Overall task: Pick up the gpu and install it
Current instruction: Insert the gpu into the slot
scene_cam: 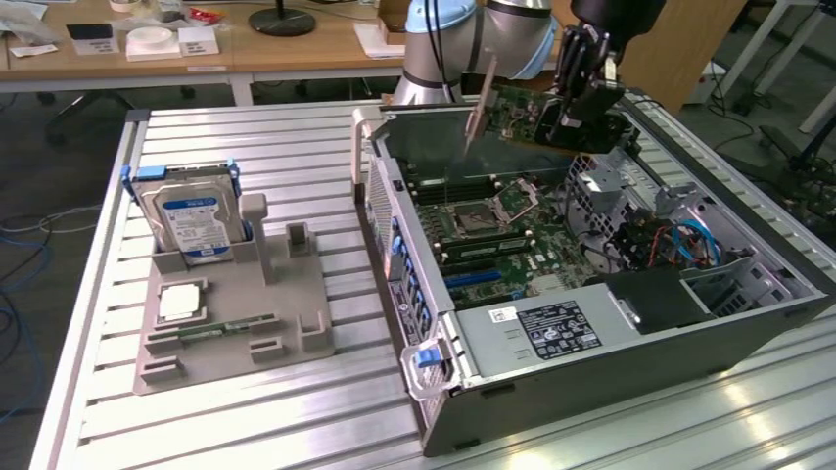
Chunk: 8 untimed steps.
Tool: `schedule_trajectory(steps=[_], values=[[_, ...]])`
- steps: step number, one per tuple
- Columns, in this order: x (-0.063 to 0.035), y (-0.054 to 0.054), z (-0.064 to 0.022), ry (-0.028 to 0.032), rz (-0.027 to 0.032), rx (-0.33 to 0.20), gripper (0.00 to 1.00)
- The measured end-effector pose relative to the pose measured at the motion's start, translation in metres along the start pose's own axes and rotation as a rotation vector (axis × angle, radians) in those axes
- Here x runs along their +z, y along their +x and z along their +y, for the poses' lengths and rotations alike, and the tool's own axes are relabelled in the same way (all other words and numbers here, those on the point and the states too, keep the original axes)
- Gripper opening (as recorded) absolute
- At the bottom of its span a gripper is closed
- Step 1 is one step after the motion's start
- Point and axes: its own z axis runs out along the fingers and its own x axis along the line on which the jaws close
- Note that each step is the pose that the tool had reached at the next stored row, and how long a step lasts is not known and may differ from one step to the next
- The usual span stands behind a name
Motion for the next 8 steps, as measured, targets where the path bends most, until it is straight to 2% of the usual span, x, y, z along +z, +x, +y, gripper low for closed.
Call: schedule_trajectory(steps=[8], values=[[0.0002, 0.0002, -0.0001, -0.0006, 0.0020, -0.053, 0.28]])
